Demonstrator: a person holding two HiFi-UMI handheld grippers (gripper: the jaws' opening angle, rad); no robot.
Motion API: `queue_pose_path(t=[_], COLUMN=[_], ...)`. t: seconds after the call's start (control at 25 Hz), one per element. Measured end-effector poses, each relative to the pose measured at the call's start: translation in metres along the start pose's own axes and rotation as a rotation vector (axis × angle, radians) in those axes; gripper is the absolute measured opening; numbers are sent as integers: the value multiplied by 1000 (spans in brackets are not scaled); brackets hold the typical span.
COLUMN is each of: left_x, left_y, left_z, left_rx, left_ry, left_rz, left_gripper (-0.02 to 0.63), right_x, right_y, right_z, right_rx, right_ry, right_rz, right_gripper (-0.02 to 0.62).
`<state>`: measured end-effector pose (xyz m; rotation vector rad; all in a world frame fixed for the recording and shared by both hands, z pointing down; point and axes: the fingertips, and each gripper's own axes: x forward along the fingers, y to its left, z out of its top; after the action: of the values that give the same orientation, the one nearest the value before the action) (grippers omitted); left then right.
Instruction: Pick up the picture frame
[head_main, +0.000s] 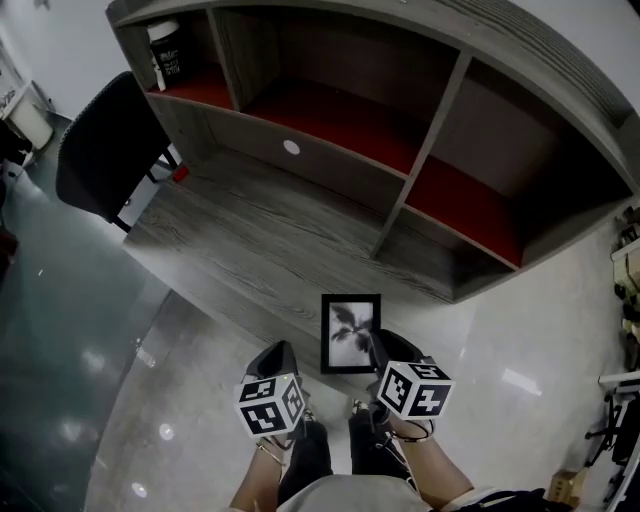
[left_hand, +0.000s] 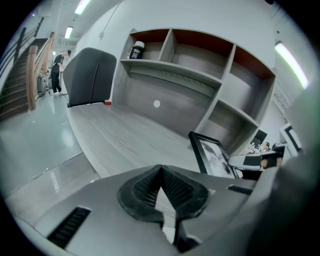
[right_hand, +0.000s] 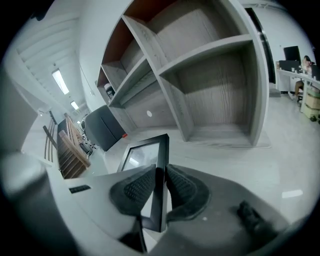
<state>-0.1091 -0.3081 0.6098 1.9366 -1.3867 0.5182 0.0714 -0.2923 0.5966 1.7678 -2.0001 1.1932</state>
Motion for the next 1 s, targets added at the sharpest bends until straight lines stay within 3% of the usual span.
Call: queue_pose_path(t=[0.36, 1.0], left_x=[-30, -76], left_y=[-38, -95], left_z=[62, 160], left_rx=[10, 99], left_ry=[-141, -359], left_rz=[-64, -177], left_gripper=[12, 12], right_x=[-43, -115], right_y=[19, 48], right_z=[66, 172], right_rx=[-38, -105], right_ry=[-159, -456], right_rz=[30, 65], right_gripper=[86, 86])
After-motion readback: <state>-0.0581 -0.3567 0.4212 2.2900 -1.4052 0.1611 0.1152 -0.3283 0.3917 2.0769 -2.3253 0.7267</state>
